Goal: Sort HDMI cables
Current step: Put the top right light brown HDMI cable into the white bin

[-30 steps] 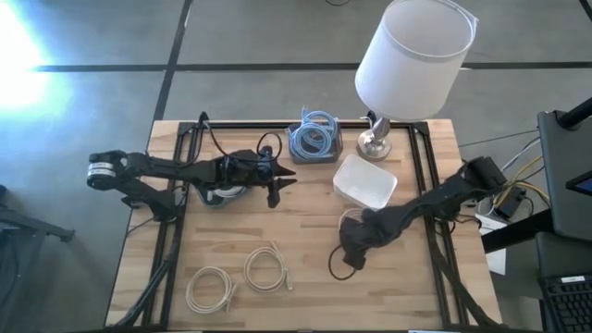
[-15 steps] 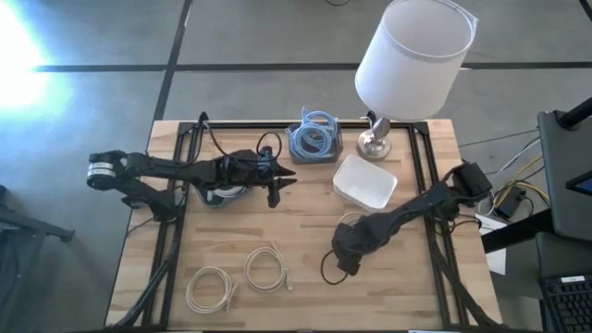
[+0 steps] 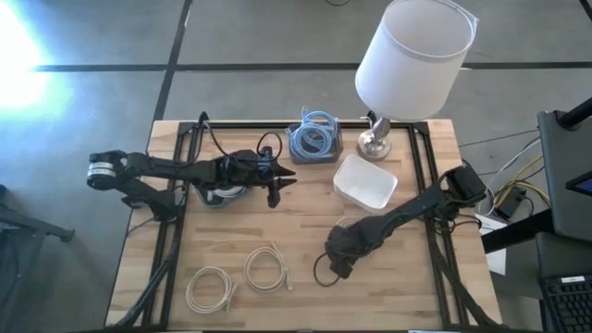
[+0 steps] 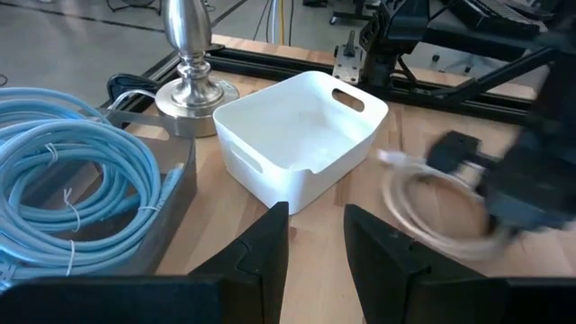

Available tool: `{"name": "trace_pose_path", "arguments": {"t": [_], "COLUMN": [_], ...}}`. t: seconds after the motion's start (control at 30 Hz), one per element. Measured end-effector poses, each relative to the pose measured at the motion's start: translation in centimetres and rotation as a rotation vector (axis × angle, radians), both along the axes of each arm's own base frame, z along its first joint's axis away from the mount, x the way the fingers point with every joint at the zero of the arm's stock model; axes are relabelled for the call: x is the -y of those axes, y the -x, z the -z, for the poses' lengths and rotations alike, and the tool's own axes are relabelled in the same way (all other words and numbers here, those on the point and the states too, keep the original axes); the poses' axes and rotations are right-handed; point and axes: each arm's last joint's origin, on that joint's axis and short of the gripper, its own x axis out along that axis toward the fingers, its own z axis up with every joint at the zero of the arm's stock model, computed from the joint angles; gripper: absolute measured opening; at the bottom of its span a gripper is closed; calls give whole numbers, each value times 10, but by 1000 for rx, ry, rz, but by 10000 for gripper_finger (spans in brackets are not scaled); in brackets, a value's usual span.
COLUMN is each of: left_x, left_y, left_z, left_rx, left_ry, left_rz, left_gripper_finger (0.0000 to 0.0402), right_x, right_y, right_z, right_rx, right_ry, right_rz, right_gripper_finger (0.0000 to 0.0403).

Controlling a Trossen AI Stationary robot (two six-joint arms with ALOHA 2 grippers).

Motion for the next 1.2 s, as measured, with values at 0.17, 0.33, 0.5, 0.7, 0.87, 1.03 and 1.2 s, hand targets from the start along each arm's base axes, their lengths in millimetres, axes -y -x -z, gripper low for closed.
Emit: {"name": "trace_pose_path", "arguments": {"t": [0.17, 0.33, 0.5, 0.7, 0.87, 1.03, 1.2], "left_x": [0, 0, 0, 0, 0, 0, 0], "left_y": [0, 0, 0, 0, 0, 0, 0], "left_z": [1, 1, 1, 1, 1, 1, 1], "left_rx": [-9, -12, -12, -17, -18, -18, -19], "left_ry": [-10, -17, -17, -18, -19, -20, -20], "left_rz": [4, 6, 6, 7, 7, 7, 7], "left_gripper_finger": [113, 113, 113, 113, 113, 113, 113], "right_x": [-6, -6, -5, 7, 26, 46, 65], "right_y": [-13, -16, -15, -3, 11, 15, 18], "right_z": [-24, -52, -98, -141, -149, -139, -110], "right_rx": [73, 22, 63, 169, 203, 191, 146], "right_ry": [-26, 3, 113, 387, 716, 923, 941], "right_rz": [-43, -41, -60, -15, 85, 196, 328], "right_gripper_finger": [16, 15, 15, 14, 14, 15, 25]}}
